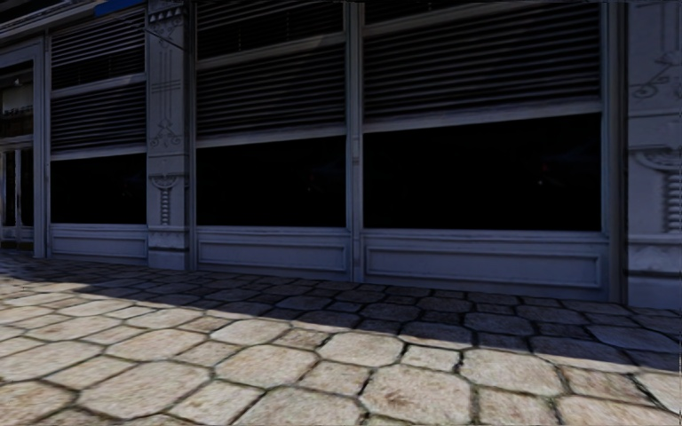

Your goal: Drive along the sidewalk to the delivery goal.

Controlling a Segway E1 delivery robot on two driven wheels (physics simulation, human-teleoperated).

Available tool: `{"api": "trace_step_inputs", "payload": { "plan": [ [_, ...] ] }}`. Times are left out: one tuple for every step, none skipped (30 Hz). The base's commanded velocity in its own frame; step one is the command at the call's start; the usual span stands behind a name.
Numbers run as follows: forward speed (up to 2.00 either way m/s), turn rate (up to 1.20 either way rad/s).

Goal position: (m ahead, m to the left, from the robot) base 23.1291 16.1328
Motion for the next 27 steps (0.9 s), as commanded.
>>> {"api": "trace_step_inputs", "payload": {
  "plan": [
    [1.70,1.20],
    [1.70,1.20],
    [1.70,1.20],
    [1.70,1.20],
    [1.70,1.20],
    [1.70,1.20],
    [1.70,1.20],
    [1.70,1.20],
    [1.70,1.20],
    [1.70,1.20],
    [1.70,1.20],
    [1.70,1.20],
    [1.70,1.20],
    [1.70,1.20],
    [1.70,1.20],
    [1.70,1.20],
    [1.70,1.20],
    [1.70,1.20],
    [1.70,1.20],
    [1.70,1.20],
    [1.70,0.78],
    [1.70,0.20],
    [1.70,0.20],
    [1.70,0.10],
    [1.70,0.07],
    [1.70,0.06],
    [1.70,0.06]
  ]
}}
